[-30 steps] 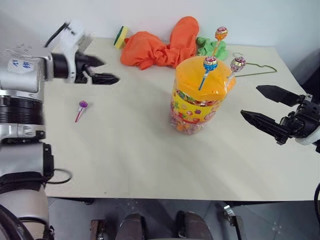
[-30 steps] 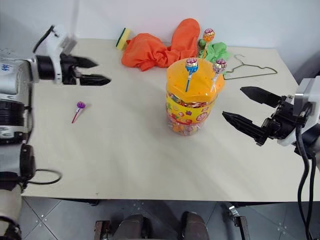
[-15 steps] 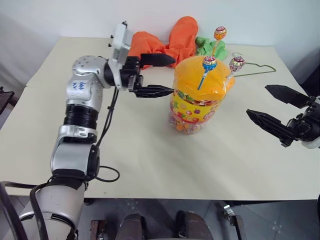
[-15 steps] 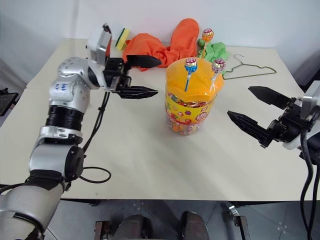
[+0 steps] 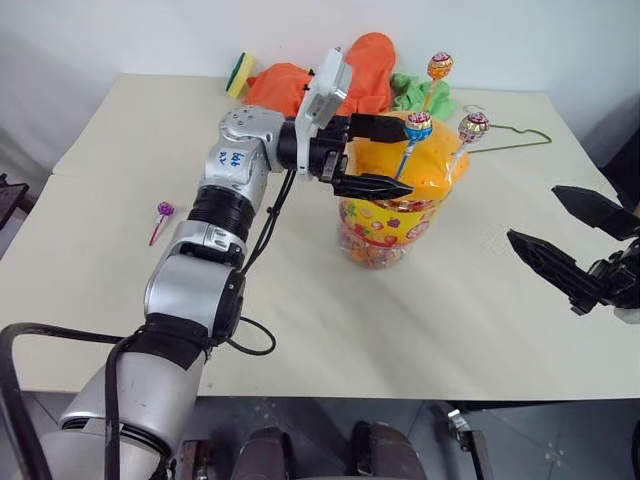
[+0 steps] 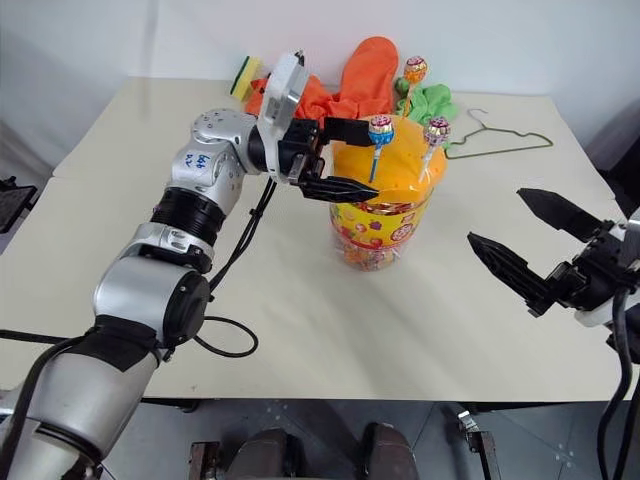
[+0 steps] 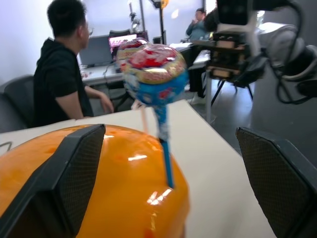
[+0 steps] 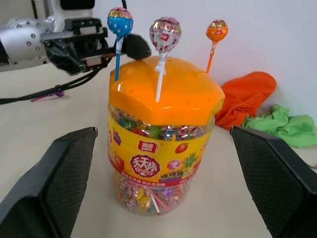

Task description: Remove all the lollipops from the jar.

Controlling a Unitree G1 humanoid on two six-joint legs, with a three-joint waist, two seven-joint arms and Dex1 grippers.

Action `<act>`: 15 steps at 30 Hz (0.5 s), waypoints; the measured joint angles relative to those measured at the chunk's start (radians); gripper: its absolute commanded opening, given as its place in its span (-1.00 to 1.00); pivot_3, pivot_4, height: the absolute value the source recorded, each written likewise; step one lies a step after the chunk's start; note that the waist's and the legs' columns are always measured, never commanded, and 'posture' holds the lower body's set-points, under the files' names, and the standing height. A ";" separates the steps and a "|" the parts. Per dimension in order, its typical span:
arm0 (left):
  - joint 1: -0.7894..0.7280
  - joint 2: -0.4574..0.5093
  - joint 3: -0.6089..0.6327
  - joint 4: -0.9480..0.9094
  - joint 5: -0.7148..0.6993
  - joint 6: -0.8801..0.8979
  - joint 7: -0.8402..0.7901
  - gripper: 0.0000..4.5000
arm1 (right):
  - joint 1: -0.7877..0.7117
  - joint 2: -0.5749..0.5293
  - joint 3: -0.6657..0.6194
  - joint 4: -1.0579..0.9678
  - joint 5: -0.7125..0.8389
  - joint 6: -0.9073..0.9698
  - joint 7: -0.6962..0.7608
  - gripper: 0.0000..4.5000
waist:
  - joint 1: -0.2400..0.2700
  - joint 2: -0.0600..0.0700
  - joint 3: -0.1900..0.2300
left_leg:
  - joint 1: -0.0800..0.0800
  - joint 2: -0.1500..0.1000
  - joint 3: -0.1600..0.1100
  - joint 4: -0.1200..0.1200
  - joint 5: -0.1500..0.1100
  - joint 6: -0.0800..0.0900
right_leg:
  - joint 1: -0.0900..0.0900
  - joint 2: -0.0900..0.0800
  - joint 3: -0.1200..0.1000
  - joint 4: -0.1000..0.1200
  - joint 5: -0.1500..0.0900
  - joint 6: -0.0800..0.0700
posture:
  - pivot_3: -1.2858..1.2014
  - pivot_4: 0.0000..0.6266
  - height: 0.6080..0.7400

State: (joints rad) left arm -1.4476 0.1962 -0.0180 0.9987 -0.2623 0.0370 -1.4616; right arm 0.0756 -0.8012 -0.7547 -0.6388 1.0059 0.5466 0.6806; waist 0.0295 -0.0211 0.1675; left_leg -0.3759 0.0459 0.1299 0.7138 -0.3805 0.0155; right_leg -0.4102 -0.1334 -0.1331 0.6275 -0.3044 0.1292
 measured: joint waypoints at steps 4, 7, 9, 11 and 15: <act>0.000 0.001 0.001 0.001 0.006 0.002 -0.009 0.15 | 0.050 0.023 -0.028 -0.029 0.009 -0.002 -0.017 1.00 | 0.000 0.000 0.000 | 0.000 0.000 0.000 0.000 0.000 0.000 | 0.000 0.000 0.000 0.000 0.000 0.000 | 0.03 -0.52 1.00; 0.000 0.000 0.003 0.002 0.007 0.022 -0.008 -0.29 | 0.060 0.025 -0.039 -0.031 0.012 -0.007 -0.022 1.00 | 0.000 0.000 0.000 | 0.000 0.000 0.000 0.000 0.000 0.000 | 0.000 0.000 0.000 0.000 0.000 0.000 | 0.03 -0.52 1.00; 0.000 -0.002 0.003 0.002 0.009 0.029 -0.008 -0.55 | 0.060 0.025 -0.039 -0.031 0.012 -0.014 -0.025 1.00 | 0.000 0.000 0.000 | 0.000 0.000 0.000 0.000 0.000 0.000 | 0.000 0.000 0.000 0.000 0.000 0.000 | 0.03 -0.52 1.00; 0.000 -0.002 0.003 0.001 0.011 0.037 -0.008 -0.86 | 0.060 0.025 -0.039 -0.031 0.013 -0.021 -0.027 1.00 | -0.001 0.000 0.000 | 0.000 0.000 0.000 0.000 0.000 0.000 | 0.000 0.000 0.000 0.000 0.000 0.000 | 0.03 -0.52 1.00; -0.011 -0.006 0.011 0.001 0.010 0.056 -0.007 -0.99 | 0.060 0.023 -0.039 -0.030 0.027 -0.022 -0.026 1.00 | 0.000 0.000 0.000 | 0.000 0.000 0.000 0.000 0.000 0.000 | 0.000 0.000 0.000 0.000 0.000 0.000 | 0.03 -0.52 1.00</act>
State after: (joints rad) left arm -1.4584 0.1902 -0.0068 1.0000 -0.2521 0.0934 -1.4687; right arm 0.1352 -0.7780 -0.7938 -0.6693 1.0334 0.5246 0.6542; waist 0.0297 -0.0211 0.1675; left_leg -0.3759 0.0459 0.1296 0.7137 -0.3805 0.0155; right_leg -0.4102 -0.1333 -0.1331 0.6273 -0.3045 0.1292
